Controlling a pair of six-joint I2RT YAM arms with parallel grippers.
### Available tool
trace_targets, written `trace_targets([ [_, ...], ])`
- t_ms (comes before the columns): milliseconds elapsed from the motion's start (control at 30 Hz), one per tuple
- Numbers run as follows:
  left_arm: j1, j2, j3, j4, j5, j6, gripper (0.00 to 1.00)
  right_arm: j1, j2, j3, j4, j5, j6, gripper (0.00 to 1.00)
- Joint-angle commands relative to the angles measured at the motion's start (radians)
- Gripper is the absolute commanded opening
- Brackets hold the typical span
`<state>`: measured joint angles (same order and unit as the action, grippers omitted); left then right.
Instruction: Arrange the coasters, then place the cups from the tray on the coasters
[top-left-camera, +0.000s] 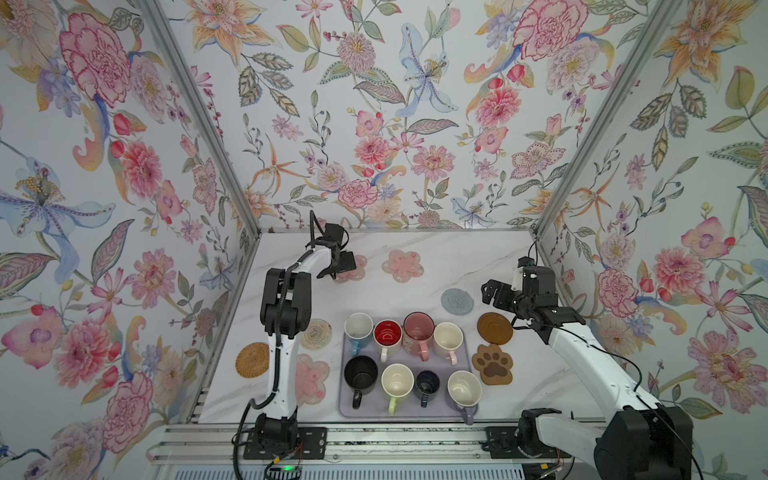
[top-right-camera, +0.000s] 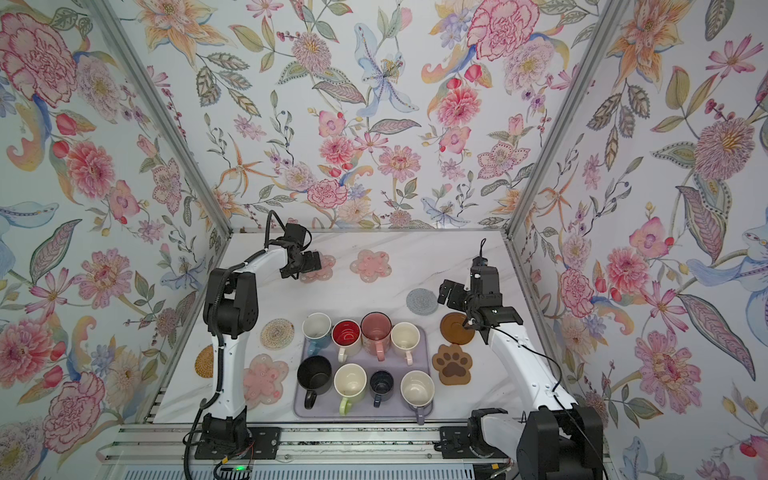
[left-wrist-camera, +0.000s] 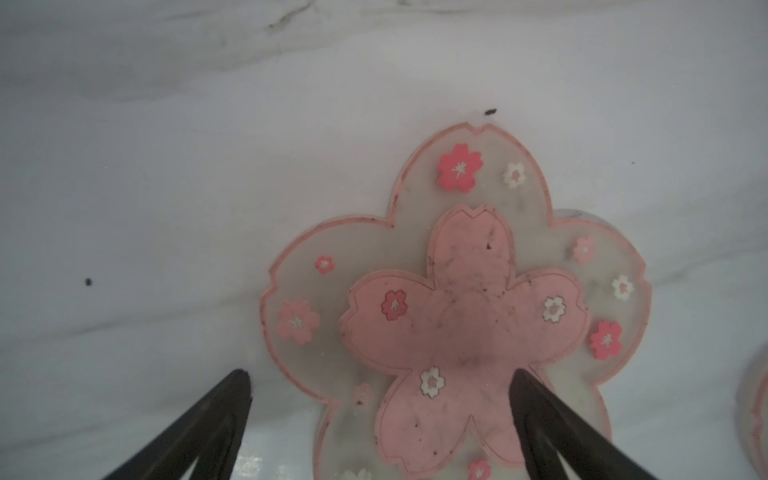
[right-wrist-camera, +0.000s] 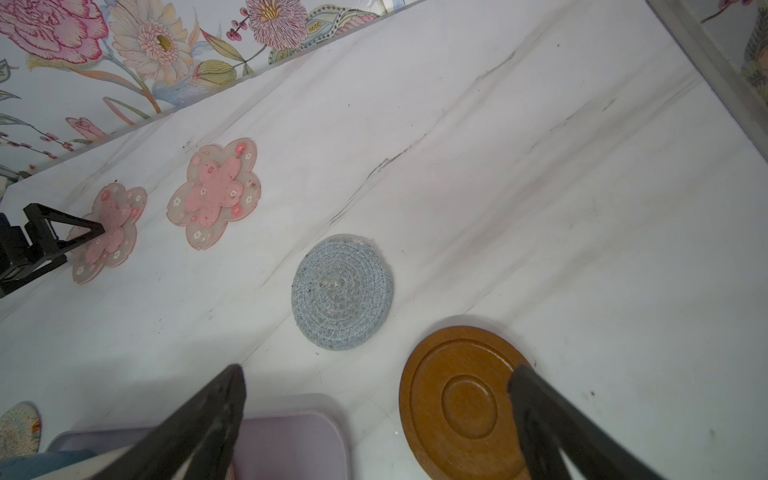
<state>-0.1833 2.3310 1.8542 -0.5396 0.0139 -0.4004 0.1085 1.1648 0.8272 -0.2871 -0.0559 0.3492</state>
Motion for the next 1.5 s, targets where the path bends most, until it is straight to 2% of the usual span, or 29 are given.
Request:
trace_targets([
  [0,0.009,0.028,0.043,-0.032,-0.016,-0.006,0.99,-0.007,-0.009,-0.009,-0.009,0.002,0.010,0.99],
  [400,0.008,0.074,0.093,-0.042,0.029,-0.009,0.99,-0.010,-0.007,-0.009,-0.008,0.004,0.009,0.99],
  [967,-0.024,0.054,0.104,-0.014,0.096,-0.035,0.99,-0.012,0.007,-0.015,-0.002,0.002,0.011,0.99],
  [1467,-0.071,0.011,0.039,0.038,0.133,-0.075,0.99,-0.013,0.012,-0.028,0.009,-0.009,0.016,0.99],
])
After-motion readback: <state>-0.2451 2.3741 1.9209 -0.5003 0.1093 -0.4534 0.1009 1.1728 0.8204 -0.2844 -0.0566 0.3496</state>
